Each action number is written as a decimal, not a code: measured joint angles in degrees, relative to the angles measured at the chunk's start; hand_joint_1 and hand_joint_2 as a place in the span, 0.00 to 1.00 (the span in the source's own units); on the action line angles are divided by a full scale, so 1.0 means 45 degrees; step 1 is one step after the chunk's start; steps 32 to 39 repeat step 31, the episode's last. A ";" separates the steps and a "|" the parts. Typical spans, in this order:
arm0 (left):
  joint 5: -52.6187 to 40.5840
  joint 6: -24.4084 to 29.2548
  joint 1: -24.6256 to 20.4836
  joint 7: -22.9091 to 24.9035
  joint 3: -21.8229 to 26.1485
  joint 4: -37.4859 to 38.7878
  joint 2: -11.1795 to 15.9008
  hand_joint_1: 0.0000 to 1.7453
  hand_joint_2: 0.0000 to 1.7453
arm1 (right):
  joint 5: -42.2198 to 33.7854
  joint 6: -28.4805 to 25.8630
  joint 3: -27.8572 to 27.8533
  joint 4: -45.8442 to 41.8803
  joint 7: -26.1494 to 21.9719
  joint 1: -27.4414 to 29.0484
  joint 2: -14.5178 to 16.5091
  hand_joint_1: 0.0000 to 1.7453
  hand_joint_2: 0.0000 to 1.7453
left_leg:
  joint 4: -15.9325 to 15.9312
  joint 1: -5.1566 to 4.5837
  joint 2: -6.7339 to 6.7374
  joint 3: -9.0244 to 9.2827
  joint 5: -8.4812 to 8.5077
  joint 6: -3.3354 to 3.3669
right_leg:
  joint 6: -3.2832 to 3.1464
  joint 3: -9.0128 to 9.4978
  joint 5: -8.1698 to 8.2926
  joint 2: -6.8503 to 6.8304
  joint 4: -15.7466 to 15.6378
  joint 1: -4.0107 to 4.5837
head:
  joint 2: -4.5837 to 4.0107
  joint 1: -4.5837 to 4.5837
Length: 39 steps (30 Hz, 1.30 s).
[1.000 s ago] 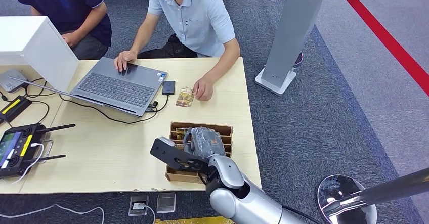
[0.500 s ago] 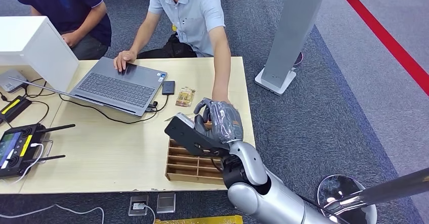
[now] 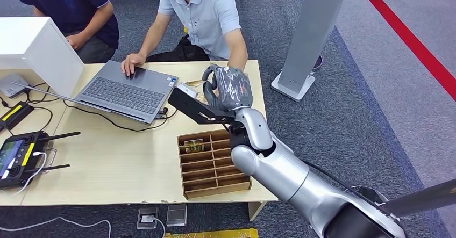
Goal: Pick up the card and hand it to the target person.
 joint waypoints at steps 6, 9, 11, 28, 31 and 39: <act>-0.0137 -0.0044 -0.0016 0.0091 -0.0092 0.0000 -0.0007 0.00 0.00 | 0.0265 0.0272 0.0056 0.3267 0.0127 -0.1220 0.0916 0.88 1.00 | 0.0000 0.0000 0.0000 -0.0011 0.0000 0.0000 | 0.0000 -0.0016 0.0000 0.0000 -0.0001 0.0000 | 0.0000 0.0008; -0.0187 -0.0069 -0.0028 0.0096 -0.0158 0.0000 -0.0007 0.00 0.00 | 0.0356 0.0408 0.0081 0.4443 0.0282 -0.1638 0.1288 0.88 1.00 | 0.0001 0.0000 0.0000 -0.0012 0.0000 0.0000 | 0.0000 -0.0020 0.0000 0.0000 -0.0001 0.0000 | 0.0000 0.0006; -0.0203 -0.0089 -0.0046 0.0097 -0.0187 0.0000 -0.0007 0.00 0.00 | 0.0387 0.0452 0.0096 0.5083 0.0314 -0.1865 0.1490 0.88 1.00 | 0.0001 0.0000 0.0001 -0.0011 0.0000 0.0000 | 0.0000 -0.0020 0.0000 0.0001 -0.0001 0.0000 | 0.0000 0.0005; -0.0088 -0.0192 -0.0075 -0.0001 -0.0397 0.0000 -0.0017 0.00 0.00 | 0.0204 0.0103 0.0293 0.7535 -0.0359 -0.2672 0.2523 0.00 1.00 | 0.0001 0.0000 0.0004 -0.0010 0.0000 0.0000 | 0.0000 -0.0023 0.0000 0.0007 -0.0001 0.0000 | 0.0000 0.0004; 0.0023 -0.0170 -0.0073 -0.0021 -0.0397 0.0000 -0.0017 0.00 0.00 | -0.0152 -0.0097 0.0300 0.7611 -0.0583 -0.2735 0.2556 0.00 1.00 | 0.0001 0.0000 0.0003 -0.0009 0.0000 0.0000 | 0.0000 -0.0022 0.0000 0.0007 -0.0001 0.0000 | 0.0000 0.0003; 0.0023 -0.0170 -0.0073 -0.0021 -0.0397 0.0000 -0.0017 0.00 0.00 | -0.0152 -0.0097 0.0300 0.7611 -0.0583 -0.2735 0.2556 0.00 1.00 | 0.0001 0.0000 0.0003 -0.0009 0.0000 0.0000 | 0.0000 -0.0022 0.0000 0.0007 -0.0001 0.0000 | 0.0000 0.0003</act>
